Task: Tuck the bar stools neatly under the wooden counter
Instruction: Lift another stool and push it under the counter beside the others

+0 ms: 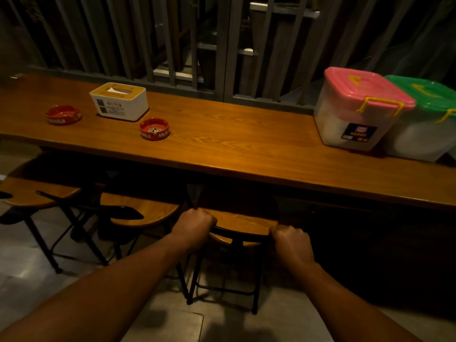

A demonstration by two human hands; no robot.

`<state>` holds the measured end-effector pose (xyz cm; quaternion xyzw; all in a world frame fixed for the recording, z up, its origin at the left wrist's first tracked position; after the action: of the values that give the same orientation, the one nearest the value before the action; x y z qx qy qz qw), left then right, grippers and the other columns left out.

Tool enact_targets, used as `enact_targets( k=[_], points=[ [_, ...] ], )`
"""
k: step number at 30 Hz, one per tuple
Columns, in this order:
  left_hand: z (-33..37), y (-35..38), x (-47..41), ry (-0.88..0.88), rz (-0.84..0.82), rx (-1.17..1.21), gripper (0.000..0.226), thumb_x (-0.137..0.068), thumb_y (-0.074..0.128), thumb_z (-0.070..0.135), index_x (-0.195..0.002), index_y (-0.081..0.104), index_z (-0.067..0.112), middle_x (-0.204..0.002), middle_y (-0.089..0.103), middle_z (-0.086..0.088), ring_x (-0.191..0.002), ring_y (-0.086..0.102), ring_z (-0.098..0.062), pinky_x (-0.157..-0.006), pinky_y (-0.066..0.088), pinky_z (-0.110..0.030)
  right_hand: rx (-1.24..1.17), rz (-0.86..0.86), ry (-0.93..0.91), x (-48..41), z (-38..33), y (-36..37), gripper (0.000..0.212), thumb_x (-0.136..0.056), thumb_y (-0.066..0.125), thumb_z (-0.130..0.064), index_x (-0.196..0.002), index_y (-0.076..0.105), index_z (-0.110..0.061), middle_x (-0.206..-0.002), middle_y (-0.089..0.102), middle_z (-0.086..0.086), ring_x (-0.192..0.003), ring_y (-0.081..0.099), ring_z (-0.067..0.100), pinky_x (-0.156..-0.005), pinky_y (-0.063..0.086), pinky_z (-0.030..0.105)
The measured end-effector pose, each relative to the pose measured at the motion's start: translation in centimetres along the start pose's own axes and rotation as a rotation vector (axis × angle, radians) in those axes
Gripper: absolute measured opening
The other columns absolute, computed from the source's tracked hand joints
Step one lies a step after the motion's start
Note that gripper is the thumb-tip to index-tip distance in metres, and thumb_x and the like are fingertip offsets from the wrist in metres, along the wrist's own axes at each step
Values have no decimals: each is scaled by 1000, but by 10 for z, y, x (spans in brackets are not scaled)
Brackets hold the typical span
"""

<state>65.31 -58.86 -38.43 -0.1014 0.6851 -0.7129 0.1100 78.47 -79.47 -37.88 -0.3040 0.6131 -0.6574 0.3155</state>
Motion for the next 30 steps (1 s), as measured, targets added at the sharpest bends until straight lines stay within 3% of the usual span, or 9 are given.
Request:
enact_targets(
  k=[4, 9, 11, 14, 17, 20, 23, 27, 30],
  points=[
    [7, 12, 15, 47, 14, -13, 17, -85, 61, 8, -99, 69, 15, -95, 69, -8, -86, 67, -28, -68, 49, -34, 42, -26, 14, 17, 0, 9, 19, -85, 61, -7, -98, 68, -19, -88, 71, 5, -74, 69, 26, -56, 47, 31],
    [14, 18, 18, 56, 50, 12, 19, -84, 64, 6, -100, 70, 14, -95, 71, -9, -85, 69, -27, -70, 53, -35, 49, -23, -2, 28, 3, 6, 26, -90, 54, -8, -109, 65, -21, -99, 70, 3, -84, 69, 23, -60, 42, 29],
    [16, 19, 14, 53, 50, 7, 20, -83, 64, 7, -100, 71, 15, -95, 71, -9, -85, 69, -28, -71, 56, -37, 41, -27, -2, 32, 2, 1, 22, -84, 62, -6, -99, 68, -20, -91, 72, 5, -76, 70, 24, -56, 43, 29],
    [18, 20, 4, 34, 41, -35, 24, -85, 62, 9, -107, 69, 16, -102, 70, -8, -91, 68, -28, -74, 57, -37, 16, -3, 16, 28, 10, 5, 24, -60, 78, 3, -71, 69, -17, -62, 67, 5, -49, 65, 25, -42, 37, 25],
    [16, 19, -6, 21, 24, -55, 25, -87, 62, 12, -110, 68, 19, -106, 70, -6, -95, 68, -25, -78, 57, -37, -4, 20, 18, 15, 15, 6, 21, -66, 74, 3, -72, 67, -16, -65, 68, 6, -52, 65, 26, -42, 38, 27],
    [9, 15, -13, 3, 3, -57, 23, -85, 64, 13, -106, 69, 20, -104, 71, -4, -95, 68, -23, -78, 57, -36, -34, 42, 2, 4, 16, 7, 27, -53, 81, 3, -61, 65, -17, -53, 62, 3, -41, 60, 24, -39, 29, 25],
    [6, 13, -19, 16, 8, -61, 24, -85, 64, 16, -107, 68, 22, -105, 71, -2, -96, 68, -22, -78, 53, -33, -57, 88, -25, -3, 19, 7, 31, -46, 83, 4, -58, 63, -17, -50, 61, 3, -37, 58, 24, -35, 30, 24],
    [7, 15, -17, 11, 9, -25, 23, -88, 61, 14, -109, 67, 23, -106, 70, -2, -97, 67, -19, -78, 52, -31, -70, 74, -31, -2, 20, 8, 26, -55, 79, 6, -62, 64, -14, -55, 64, 5, -42, 61, 26, -37, 35, 26],
    [7, 11, -16, -25, -11, 10, 20, -88, 59, 11, -103, 67, 22, -102, 69, -2, -92, 67, -20, -73, 53, -32, -73, 61, -20, -2, 19, 12, 16, -73, 72, 0, -75, 67, -15, -71, 69, 6, -59, 68, 26, -46, 42, 29]
  ],
)
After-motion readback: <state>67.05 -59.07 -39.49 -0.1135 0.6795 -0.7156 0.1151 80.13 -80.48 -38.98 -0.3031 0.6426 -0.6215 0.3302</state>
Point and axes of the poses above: each hand's wrist, its own x-axis away from the middle knuckle, its own y-axis out of the palm, z = x × y, the point moved 2 cm from there along -x, towards the middle knuckle
